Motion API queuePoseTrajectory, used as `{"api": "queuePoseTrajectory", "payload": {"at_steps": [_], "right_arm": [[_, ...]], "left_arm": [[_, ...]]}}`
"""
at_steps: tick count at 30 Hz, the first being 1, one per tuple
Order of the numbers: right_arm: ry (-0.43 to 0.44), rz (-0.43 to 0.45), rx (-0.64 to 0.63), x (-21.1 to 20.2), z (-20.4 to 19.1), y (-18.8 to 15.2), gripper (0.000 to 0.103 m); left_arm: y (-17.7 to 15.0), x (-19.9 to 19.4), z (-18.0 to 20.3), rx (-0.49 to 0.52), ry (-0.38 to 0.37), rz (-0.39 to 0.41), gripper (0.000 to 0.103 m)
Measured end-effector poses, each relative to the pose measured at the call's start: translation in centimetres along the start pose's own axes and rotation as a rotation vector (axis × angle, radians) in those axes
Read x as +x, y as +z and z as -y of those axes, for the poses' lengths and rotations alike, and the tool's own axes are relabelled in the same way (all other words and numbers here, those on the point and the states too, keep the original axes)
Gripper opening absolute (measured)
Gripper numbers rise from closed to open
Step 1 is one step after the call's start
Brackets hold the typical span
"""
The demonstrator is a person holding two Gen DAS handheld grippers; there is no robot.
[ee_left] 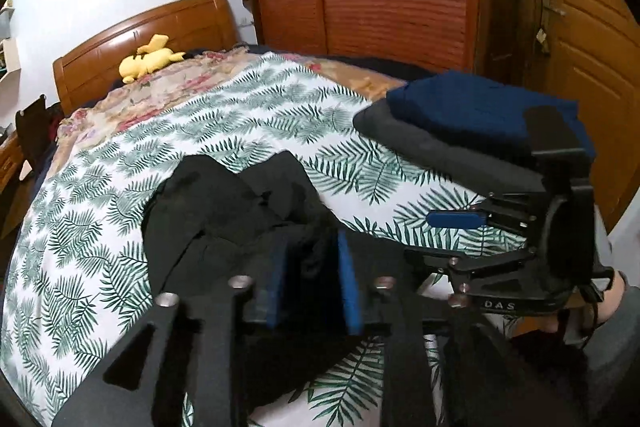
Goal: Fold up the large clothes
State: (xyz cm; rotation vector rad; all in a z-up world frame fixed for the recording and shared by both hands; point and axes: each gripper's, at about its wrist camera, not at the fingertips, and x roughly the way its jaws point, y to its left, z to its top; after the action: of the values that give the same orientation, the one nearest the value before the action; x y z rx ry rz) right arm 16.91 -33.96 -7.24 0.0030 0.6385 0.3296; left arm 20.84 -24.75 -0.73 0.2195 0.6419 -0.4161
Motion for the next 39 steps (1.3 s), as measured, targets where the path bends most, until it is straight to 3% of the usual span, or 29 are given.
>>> {"api": "queuePoseTrajectory", "payload": {"at_steps": [7,20,32,37,39], "right_arm": [[0.052,0.053,0.014,-1.2,-0.3,0.6,0.050],[0.161,0.128,-0.046,-1.5,-3.2,0.8,0.050],[0.164,0.063,-0.033,2.2,-3.1,2.1,0.050],[0.178,0.069,-0.064,1.9,-3.1,2.1,0.018],[0.167,0.078,-0.080,1.7,-3.3,1.8,0.014]], "left_arm": [[-1.9,-3.4,-3.0,-0.059,0.042,0.068,0.080],[-8.3,-2.9,-7.7,-0.137,0.092,-0.021,0.080],[-10.9,-2.3,-8.8,-0.171,0.087,-0.060,0.080],[-11.0,-2.2,-9.0,-0.176,0.090,-0.063,0.080],[-11.1,-2.2,-8.9,-0.178,0.090,-0.064,0.080]]}}
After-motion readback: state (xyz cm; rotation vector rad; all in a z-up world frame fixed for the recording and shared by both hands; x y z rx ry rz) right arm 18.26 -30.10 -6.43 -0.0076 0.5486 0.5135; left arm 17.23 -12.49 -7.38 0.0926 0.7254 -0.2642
